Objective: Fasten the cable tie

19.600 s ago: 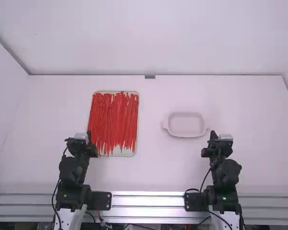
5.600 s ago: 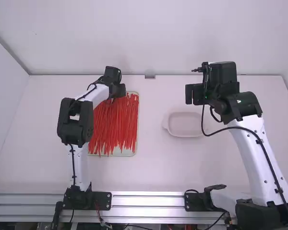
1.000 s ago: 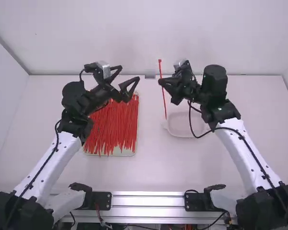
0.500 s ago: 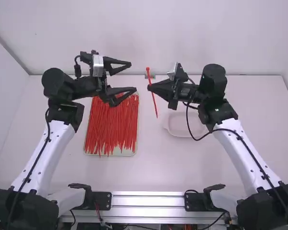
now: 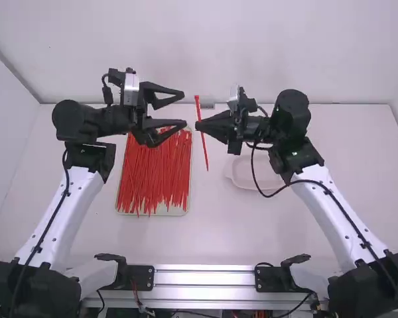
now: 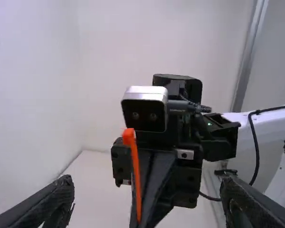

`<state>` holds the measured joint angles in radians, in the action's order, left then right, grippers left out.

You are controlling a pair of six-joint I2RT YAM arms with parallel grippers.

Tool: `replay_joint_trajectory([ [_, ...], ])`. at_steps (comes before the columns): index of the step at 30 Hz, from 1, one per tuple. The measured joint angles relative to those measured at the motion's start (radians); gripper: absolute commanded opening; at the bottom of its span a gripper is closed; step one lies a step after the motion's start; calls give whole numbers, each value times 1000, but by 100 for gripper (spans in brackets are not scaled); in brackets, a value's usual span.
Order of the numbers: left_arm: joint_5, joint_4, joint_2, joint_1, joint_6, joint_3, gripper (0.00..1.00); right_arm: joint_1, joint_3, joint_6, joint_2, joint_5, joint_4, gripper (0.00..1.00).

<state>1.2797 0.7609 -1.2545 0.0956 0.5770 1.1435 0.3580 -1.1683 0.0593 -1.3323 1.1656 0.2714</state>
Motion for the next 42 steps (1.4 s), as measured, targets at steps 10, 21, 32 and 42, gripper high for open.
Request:
replay_joint_trajectory([
  [10, 3, -10, 0, 24, 7, 0, 60, 23, 0, -28, 0, 30, 16, 0],
  [21, -29, -39, 0, 60, 8, 0, 33, 26, 0, -16, 0, 34, 39, 0],
  [32, -67, -29, 0, 96, 7, 0, 21, 26, 0, -14, 0, 35, 39, 0],
  [42, -87, -43, 0, 98, 3, 0, 2, 26, 0, -12, 0, 34, 36, 0],
])
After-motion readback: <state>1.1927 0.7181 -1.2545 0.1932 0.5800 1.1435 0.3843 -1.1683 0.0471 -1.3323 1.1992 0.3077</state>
